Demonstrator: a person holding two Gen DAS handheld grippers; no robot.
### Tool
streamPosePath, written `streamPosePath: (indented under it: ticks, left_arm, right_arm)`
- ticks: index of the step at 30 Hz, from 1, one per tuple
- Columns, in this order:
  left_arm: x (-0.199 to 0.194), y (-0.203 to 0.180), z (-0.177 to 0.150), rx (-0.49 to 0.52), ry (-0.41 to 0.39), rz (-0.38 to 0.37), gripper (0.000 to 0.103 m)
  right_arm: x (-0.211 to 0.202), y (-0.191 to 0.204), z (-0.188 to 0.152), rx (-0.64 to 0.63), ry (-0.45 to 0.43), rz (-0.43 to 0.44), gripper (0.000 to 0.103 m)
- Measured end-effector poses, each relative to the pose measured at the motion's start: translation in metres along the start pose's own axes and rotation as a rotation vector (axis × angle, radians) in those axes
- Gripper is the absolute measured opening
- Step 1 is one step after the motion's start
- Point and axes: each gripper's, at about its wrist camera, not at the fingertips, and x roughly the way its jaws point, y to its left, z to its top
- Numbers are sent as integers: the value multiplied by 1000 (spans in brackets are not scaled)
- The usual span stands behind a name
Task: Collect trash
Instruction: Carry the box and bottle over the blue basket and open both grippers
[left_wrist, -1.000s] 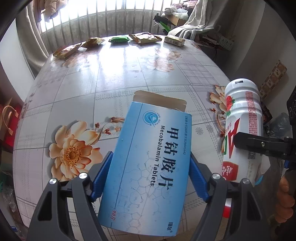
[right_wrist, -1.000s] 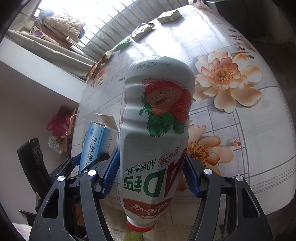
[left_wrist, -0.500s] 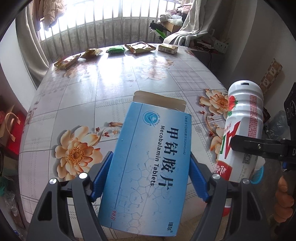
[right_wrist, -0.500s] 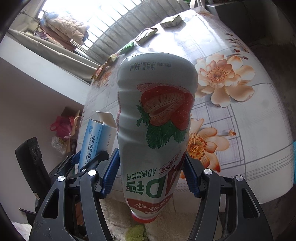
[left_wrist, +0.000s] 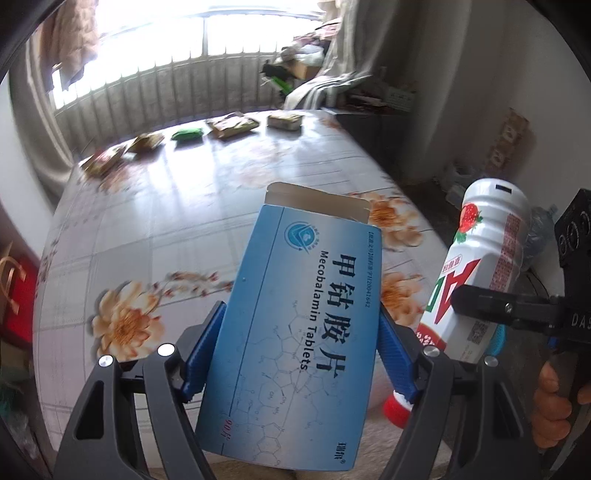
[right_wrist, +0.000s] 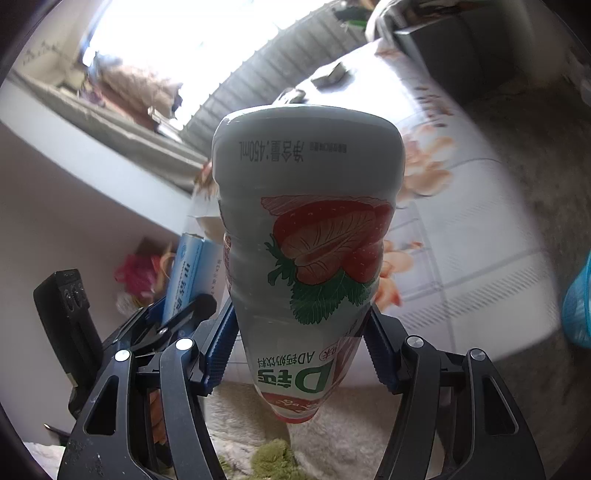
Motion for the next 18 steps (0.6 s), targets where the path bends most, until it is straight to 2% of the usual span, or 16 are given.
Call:
streamPosePath:
  ticks: [5,9,16,18]
  left_arm:
    - [4,-55,19,115,7,-99,75]
    - [17,-117,31,215,37,-203,75]
    - [65,-244,45,373,164,-385,75]
    - [89,-290,45,417,239,-430,75]
  right_arm:
    - [-44,-52,-16,134,-106,22,60]
    - [-82,-106,-33,262,-191,-22,60]
    - [-156,-215,-76,540,-392,-91,60]
    - [-170,-243,-90,614,-435,-129,60]
